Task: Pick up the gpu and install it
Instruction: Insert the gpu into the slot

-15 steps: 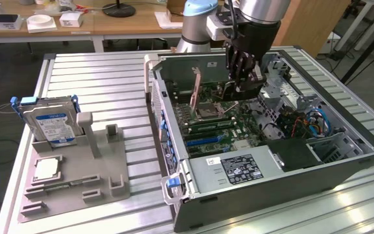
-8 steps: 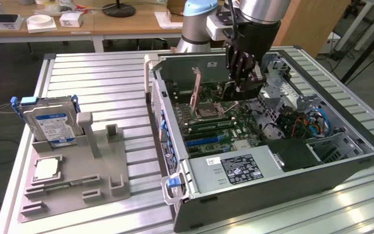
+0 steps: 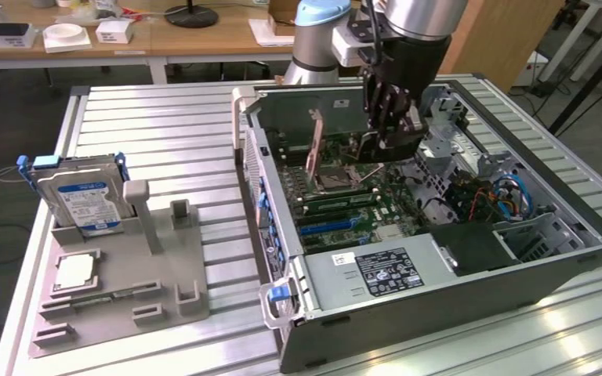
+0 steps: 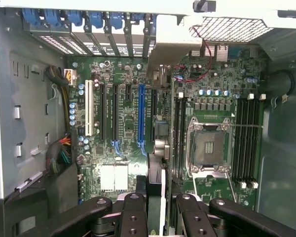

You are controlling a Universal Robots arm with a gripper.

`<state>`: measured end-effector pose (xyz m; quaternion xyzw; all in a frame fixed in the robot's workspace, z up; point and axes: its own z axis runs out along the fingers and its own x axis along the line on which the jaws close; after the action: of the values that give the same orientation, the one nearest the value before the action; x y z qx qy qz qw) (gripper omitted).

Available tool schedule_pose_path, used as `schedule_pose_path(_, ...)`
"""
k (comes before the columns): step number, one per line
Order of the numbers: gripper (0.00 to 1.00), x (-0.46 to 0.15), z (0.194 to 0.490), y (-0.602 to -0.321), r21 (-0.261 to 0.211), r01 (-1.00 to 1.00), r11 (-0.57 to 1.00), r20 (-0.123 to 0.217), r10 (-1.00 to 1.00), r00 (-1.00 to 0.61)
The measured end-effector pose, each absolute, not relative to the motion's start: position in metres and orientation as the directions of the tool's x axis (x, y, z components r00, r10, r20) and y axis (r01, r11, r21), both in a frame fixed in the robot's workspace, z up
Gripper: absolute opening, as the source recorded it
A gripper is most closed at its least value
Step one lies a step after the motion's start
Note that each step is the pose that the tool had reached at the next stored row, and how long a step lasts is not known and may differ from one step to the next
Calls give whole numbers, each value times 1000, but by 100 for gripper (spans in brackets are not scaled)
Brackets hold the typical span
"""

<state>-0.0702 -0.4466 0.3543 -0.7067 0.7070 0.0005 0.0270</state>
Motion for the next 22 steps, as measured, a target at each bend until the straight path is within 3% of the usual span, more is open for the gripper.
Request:
schedule_pose_path(16, 28, -71, 340, -451, -37, -999, 1, -39, -999, 0)
schedule_pose_path(22, 28, -83, 320, -454, -37, -999, 1, -39, -999, 0)
